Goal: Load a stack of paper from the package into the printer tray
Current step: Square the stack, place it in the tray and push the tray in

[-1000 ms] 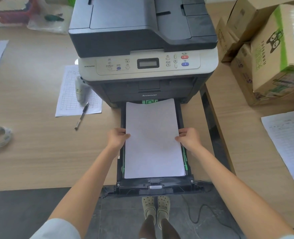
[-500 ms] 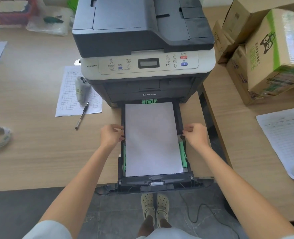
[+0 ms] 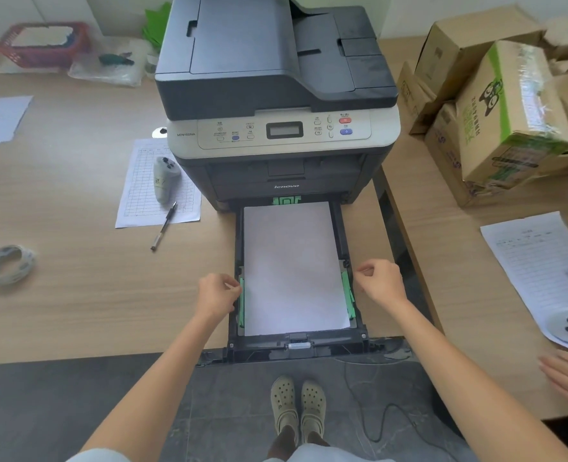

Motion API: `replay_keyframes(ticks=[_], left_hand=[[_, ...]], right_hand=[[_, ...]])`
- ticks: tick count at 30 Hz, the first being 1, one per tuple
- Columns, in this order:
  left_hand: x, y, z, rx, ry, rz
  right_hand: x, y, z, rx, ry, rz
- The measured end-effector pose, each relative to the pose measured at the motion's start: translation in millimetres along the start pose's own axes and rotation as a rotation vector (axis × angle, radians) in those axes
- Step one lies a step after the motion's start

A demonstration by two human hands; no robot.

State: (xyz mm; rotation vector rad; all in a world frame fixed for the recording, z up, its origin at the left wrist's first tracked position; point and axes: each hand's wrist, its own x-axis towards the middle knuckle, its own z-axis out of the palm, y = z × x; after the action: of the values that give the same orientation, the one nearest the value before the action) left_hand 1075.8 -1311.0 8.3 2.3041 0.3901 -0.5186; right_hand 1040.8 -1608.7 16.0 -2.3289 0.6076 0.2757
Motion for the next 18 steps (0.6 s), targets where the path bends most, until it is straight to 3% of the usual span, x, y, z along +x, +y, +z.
replay_keyframes(ticks=[7,18], left_hand=[[-18.8,2.2,19.6,0.332,0.084,0.098],[-14.4,-1.3,19.6,0.354,0.139,0.138]], right_hand=[[-19.9,4.8,20.1,-0.241,-0.132,-0.010],[-27.8,1.9,33.5,-0.446,-0.110,-0.059]])
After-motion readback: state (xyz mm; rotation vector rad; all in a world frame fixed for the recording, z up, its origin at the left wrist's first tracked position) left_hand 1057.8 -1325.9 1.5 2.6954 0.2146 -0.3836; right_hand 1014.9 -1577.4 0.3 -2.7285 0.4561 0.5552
